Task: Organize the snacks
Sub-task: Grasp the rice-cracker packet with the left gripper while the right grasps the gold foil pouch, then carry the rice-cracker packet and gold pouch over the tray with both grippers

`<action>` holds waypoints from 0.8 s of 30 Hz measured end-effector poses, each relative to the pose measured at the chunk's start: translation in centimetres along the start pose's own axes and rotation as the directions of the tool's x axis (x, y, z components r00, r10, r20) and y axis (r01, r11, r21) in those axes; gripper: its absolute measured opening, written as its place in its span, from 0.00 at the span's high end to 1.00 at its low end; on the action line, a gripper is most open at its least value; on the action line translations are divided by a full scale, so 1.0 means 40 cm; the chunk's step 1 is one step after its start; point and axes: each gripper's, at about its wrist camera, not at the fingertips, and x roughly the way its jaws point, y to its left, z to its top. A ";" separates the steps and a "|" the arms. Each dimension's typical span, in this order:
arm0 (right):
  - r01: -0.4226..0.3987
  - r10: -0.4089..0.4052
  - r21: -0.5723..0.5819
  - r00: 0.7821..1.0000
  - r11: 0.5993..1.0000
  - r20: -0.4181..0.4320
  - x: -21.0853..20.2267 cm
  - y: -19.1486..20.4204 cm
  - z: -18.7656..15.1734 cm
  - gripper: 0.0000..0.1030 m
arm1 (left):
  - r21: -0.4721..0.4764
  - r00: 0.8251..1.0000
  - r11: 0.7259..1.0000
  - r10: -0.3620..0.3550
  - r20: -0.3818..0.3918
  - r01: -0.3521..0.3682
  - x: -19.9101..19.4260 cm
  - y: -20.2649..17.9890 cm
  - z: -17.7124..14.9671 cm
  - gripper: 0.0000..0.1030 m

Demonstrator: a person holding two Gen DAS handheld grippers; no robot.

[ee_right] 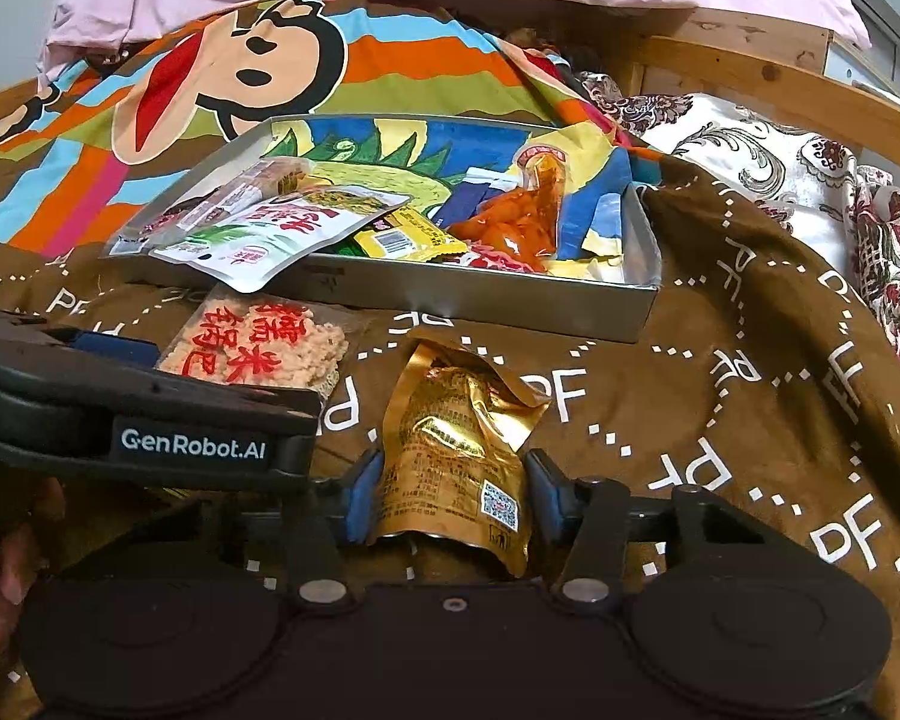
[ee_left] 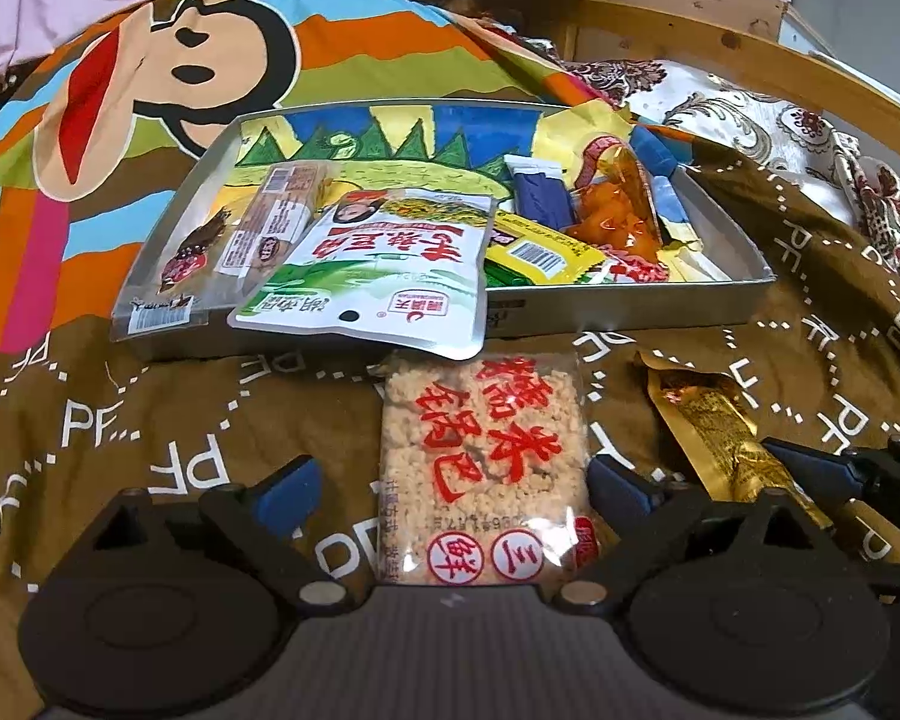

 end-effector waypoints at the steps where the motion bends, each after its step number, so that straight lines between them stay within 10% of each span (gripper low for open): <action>1: -0.002 0.002 0.007 1.000 1.000 -0.001 -0.001 -0.002 0.001 0.51 | 0.002 1.000 1.000 -0.004 0.000 0.004 -0.002 -0.002 0.000 0.11; 24: -0.005 0.004 0.041 1.000 0.999 0.009 -0.029 -0.022 -0.002 0.70 | -0.015 0.999 0.999 -0.031 -0.027 0.031 -0.001 0.002 0.001 0.16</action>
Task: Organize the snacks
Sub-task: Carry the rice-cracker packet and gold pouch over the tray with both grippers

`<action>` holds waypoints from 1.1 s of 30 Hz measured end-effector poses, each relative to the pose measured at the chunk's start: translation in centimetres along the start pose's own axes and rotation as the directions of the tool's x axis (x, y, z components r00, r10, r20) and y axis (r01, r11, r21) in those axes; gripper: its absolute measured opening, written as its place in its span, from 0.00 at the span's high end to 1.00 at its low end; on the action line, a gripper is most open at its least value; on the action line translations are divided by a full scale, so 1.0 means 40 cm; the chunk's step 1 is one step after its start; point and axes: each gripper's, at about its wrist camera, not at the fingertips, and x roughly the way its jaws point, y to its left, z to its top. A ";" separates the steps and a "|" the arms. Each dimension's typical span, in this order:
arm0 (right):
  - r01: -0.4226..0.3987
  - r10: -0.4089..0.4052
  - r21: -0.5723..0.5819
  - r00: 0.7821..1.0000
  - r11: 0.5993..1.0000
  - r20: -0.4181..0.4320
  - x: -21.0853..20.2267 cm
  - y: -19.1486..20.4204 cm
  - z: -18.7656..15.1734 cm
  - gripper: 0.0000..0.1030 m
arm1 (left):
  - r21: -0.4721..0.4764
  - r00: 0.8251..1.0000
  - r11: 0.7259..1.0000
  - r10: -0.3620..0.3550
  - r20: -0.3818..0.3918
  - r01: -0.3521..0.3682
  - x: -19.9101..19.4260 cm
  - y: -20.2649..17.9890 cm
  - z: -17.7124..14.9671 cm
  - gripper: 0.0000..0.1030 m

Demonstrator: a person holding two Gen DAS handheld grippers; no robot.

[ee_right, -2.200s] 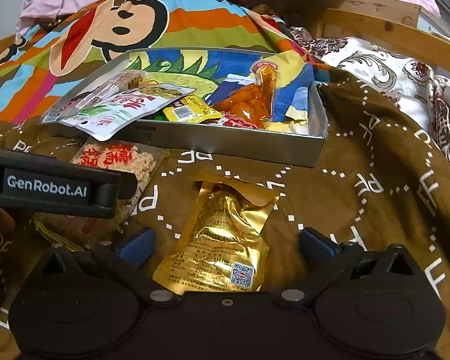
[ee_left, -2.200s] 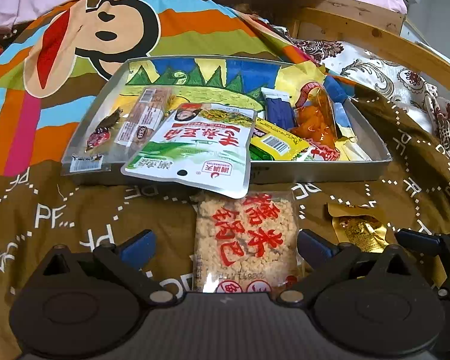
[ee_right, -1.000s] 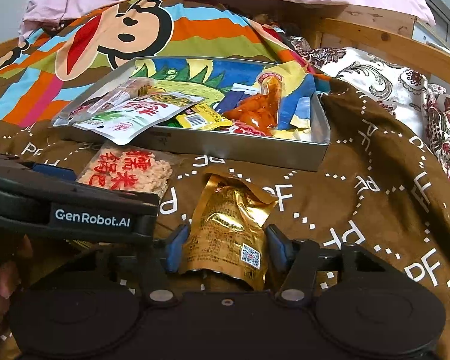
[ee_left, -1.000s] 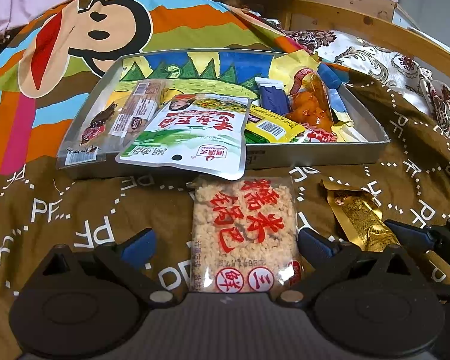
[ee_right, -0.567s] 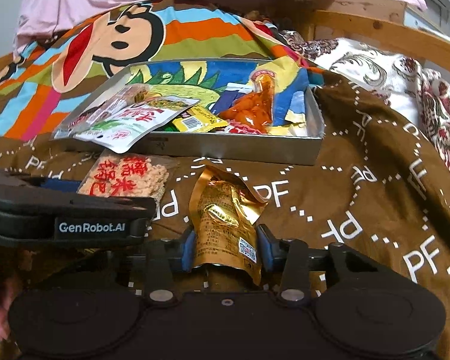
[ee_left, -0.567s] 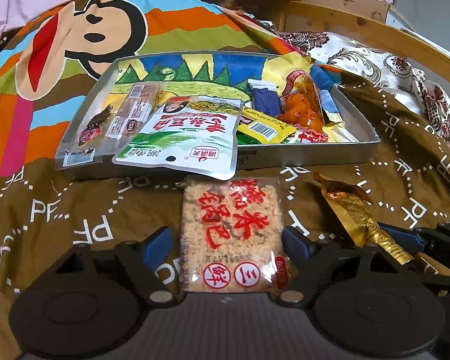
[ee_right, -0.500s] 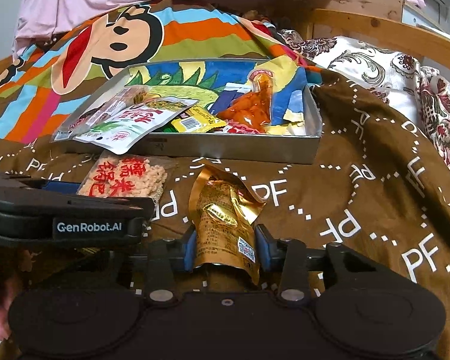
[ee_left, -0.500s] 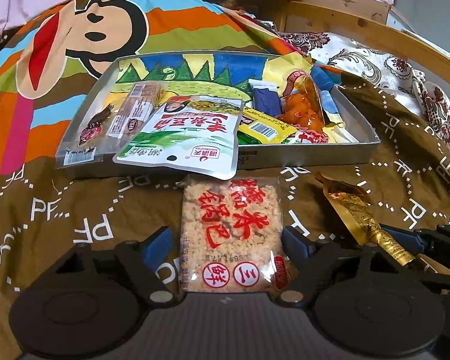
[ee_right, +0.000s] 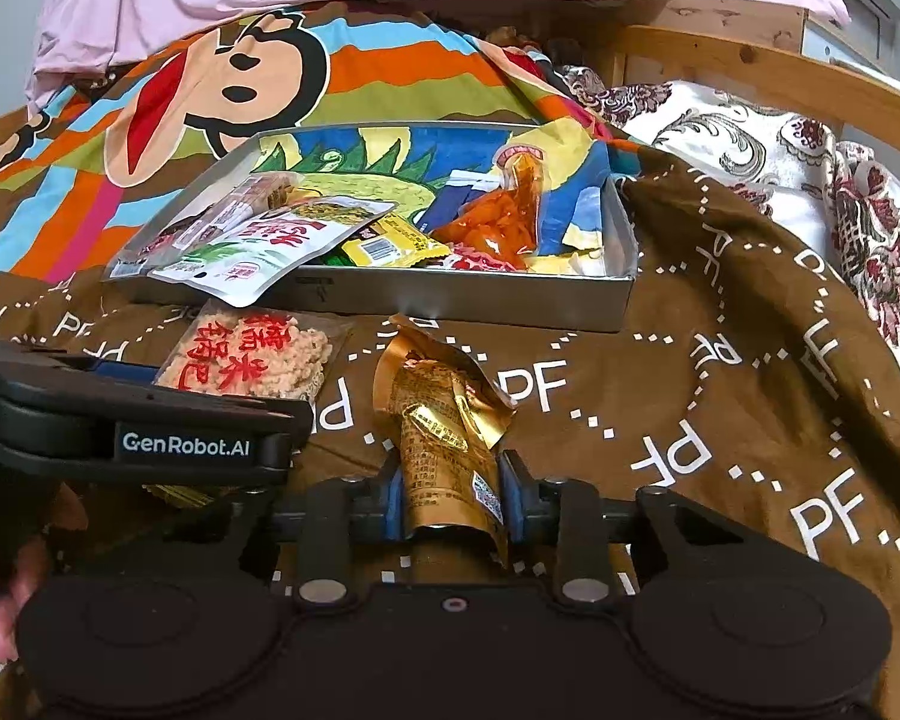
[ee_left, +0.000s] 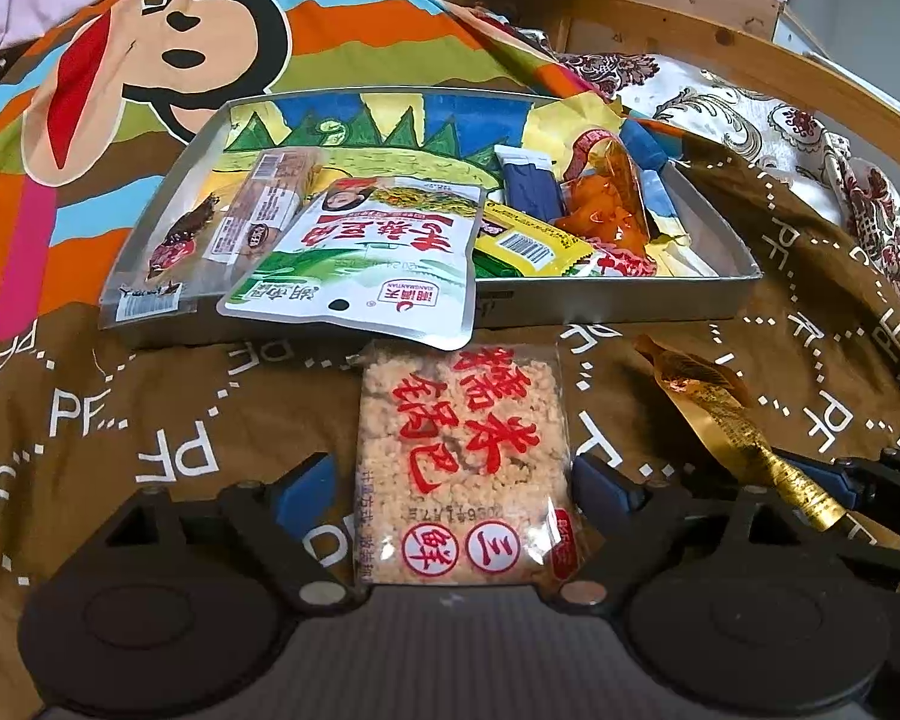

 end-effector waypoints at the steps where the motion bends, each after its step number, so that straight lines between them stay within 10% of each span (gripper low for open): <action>1: 0.001 -0.001 -0.004 1.000 1.000 0.003 -0.002 0.002 -0.001 0.71 | 0.004 1.000 1.000 0.003 0.002 -0.003 -0.002 -0.001 -0.001 0.18; 17: 0.073 -0.058 -0.139 0.993 0.988 0.104 -0.056 0.028 -0.014 0.79 | -0.090 1.000 0.996 0.015 0.024 -0.013 -0.078 0.029 -0.017 0.30; 33: 0.115 -0.088 -0.075 0.951 0.990 0.295 -0.165 -0.006 0.009 0.79 | -0.081 0.971 0.996 0.051 0.236 -0.033 -0.241 -0.009 0.013 0.30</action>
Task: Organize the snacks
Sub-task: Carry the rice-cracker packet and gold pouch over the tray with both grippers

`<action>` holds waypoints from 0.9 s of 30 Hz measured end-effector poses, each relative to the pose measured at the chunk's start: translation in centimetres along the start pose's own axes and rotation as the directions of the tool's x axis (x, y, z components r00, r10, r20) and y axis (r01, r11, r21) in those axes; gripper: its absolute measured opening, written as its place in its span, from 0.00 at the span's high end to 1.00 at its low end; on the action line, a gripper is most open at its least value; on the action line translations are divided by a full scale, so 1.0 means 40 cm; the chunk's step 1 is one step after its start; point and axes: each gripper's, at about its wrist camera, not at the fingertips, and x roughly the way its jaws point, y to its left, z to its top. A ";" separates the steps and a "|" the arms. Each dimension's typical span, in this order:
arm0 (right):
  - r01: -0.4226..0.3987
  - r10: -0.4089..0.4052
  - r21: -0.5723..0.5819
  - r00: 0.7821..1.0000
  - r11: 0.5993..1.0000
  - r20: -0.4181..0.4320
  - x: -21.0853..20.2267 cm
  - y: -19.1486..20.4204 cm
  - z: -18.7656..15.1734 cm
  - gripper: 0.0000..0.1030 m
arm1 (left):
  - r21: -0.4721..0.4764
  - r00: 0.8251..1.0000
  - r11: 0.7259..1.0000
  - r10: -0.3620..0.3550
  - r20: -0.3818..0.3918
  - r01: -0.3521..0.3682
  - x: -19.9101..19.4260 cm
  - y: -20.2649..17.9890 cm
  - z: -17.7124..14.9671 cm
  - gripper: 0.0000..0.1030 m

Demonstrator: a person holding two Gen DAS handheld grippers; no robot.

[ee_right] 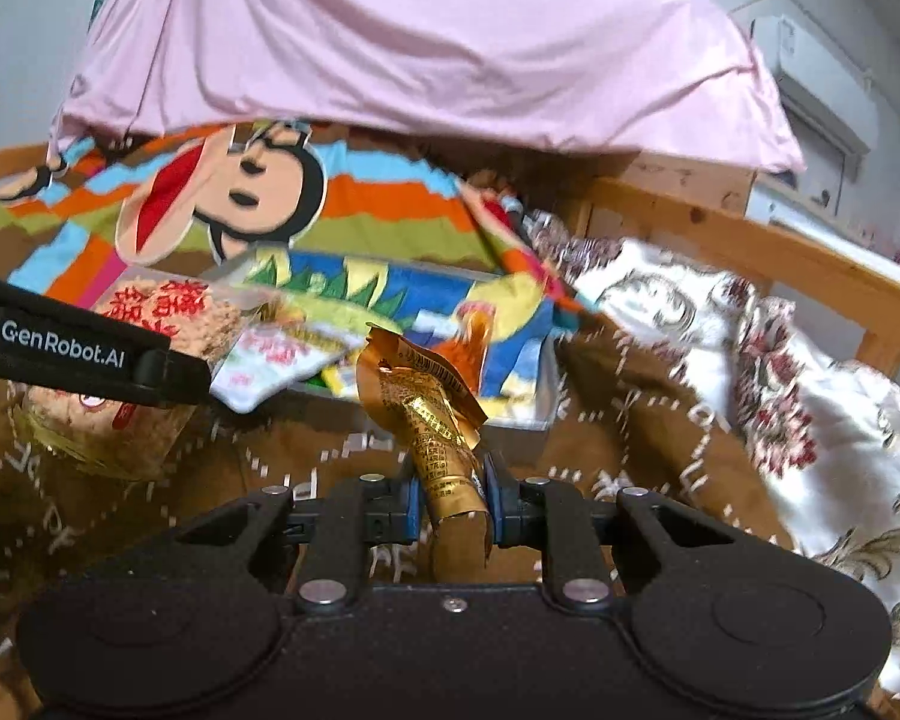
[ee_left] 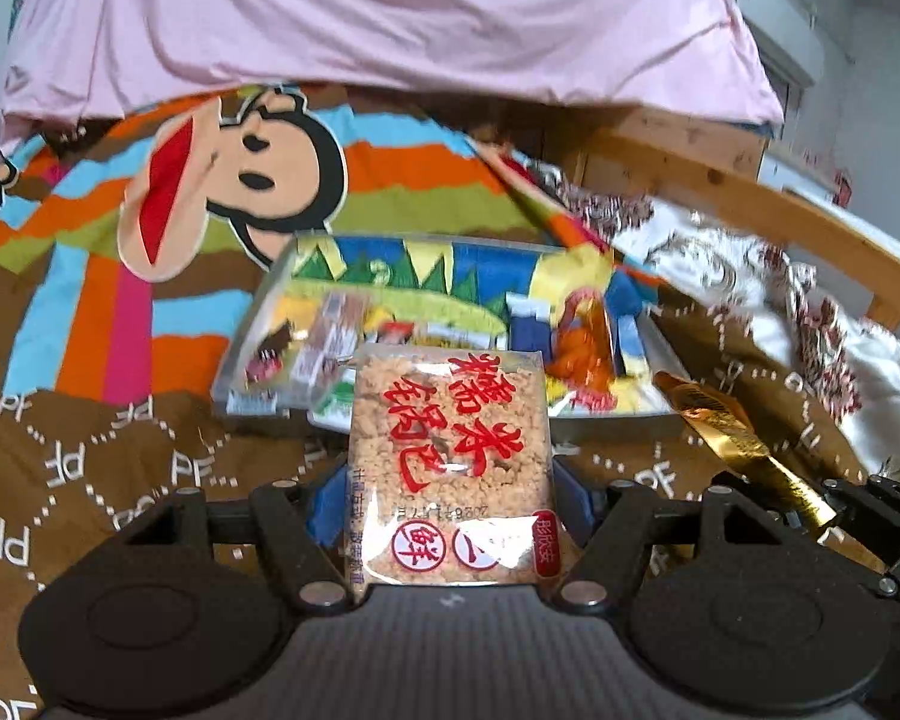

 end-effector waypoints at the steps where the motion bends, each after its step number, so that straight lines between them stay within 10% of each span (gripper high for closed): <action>1: 0.004 -0.004 0.001 1.000 1.000 0.017 -0.005 -0.003 0.006 0.79 | -0.003 1.000 1.000 0.001 0.010 -0.001 -0.004 -0.001 0.003 0.30; 27: 0.095 -0.088 -0.012 0.958 0.995 0.273 0.111 -0.033 0.159 0.79 | -0.038 0.962 0.997 0.071 0.265 -0.063 0.065 0.013 0.143 0.30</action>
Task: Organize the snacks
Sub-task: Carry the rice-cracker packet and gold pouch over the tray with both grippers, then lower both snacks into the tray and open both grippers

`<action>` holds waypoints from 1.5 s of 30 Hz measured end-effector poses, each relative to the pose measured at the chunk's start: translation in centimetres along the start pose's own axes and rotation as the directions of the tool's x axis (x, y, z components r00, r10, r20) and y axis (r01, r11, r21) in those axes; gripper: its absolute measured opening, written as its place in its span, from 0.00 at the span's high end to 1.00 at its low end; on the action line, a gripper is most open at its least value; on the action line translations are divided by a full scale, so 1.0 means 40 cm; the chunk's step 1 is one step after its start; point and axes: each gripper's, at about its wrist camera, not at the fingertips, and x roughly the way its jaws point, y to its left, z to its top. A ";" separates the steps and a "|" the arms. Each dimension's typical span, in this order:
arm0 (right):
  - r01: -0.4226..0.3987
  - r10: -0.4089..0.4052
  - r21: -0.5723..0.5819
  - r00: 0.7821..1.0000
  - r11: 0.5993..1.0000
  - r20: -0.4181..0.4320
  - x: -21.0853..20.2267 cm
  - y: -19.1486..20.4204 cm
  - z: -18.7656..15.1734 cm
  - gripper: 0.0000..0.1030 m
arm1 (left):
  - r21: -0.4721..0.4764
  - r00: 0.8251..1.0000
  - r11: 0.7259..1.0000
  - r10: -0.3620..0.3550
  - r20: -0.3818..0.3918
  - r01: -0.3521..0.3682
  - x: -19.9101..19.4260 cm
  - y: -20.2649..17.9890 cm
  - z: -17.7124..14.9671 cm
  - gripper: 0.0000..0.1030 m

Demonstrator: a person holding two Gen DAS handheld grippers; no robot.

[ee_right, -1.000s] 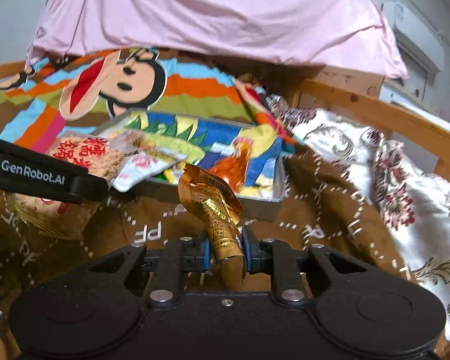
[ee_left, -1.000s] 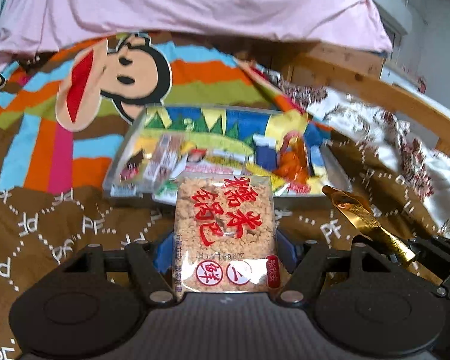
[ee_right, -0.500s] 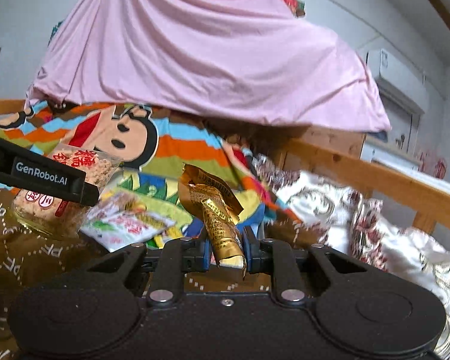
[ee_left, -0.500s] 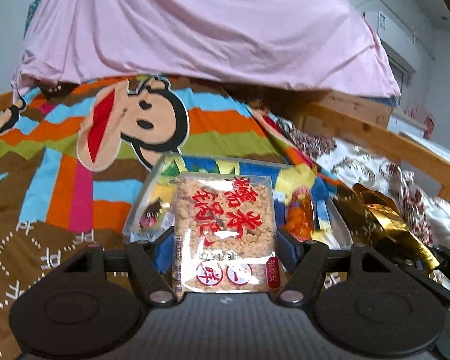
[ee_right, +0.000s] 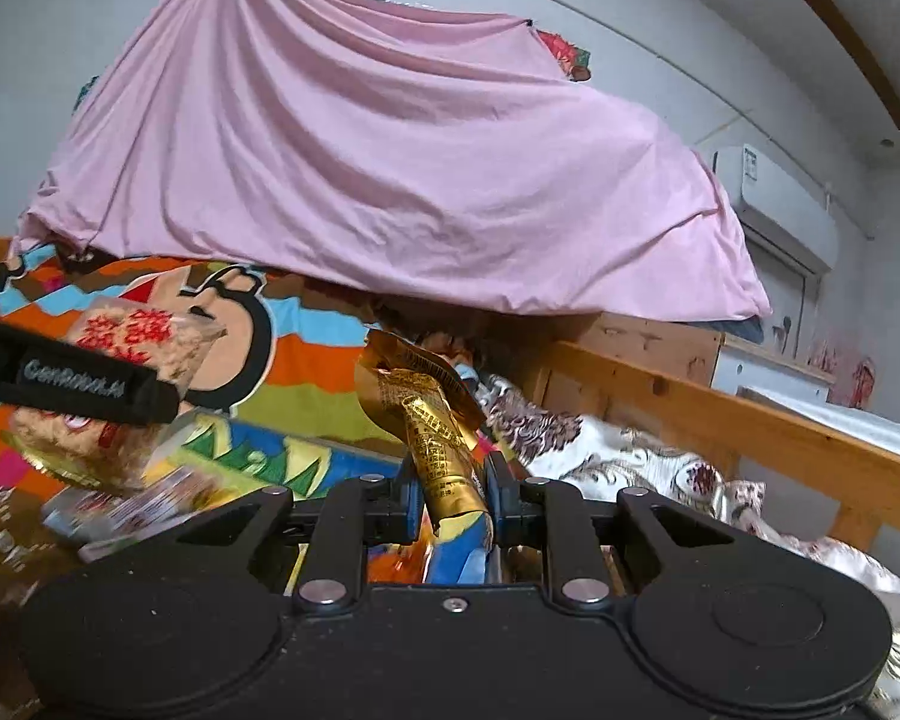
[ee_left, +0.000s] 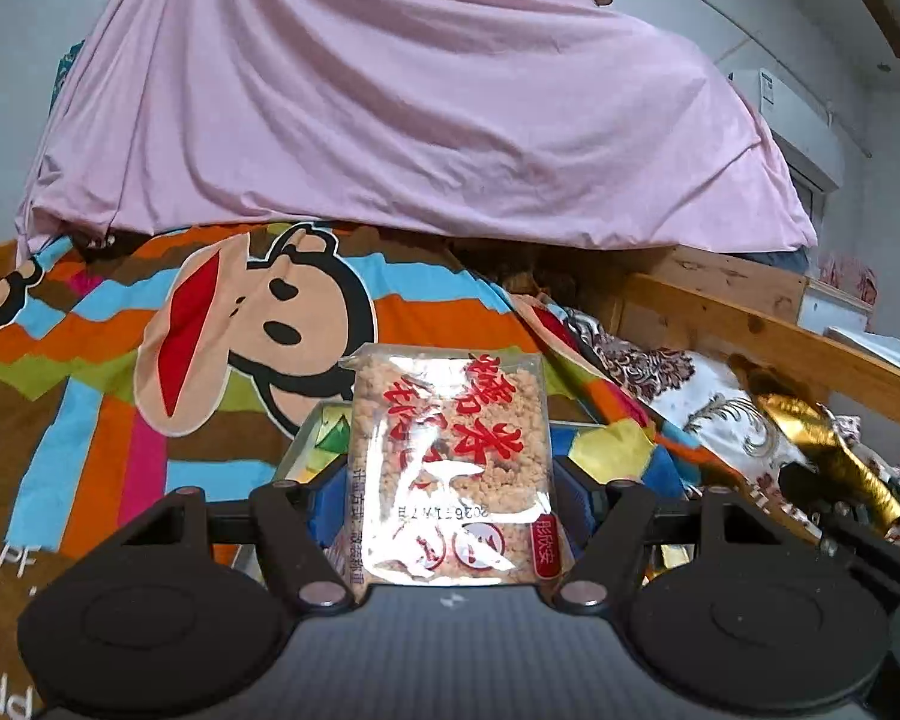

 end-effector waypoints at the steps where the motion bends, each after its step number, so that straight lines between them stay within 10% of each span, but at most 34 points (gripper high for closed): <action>1: 0.006 -0.006 0.002 1.000 1.000 0.005 0.019 0.001 0.001 0.79 | -0.003 1.000 1.000 -0.001 0.005 0.001 0.012 0.002 0.001 0.30; 15: -0.002 0.002 -0.002 0.999 1.000 -0.053 0.196 0.045 -0.053 0.79 | -0.097 1.000 0.995 -0.015 0.002 0.015 0.197 0.072 -0.006 0.30; 28: -0.094 0.083 -0.032 0.966 0.995 -0.243 0.307 0.124 -0.132 0.77 | -0.080 0.985 0.997 -0.024 -0.171 0.010 0.308 0.086 -0.058 0.30; 45: -0.151 0.141 -0.003 0.928 0.988 -0.345 0.306 0.127 -0.095 0.30 | -0.167 0.964 0.985 -0.078 -0.254 0.036 0.321 0.114 -0.052 0.15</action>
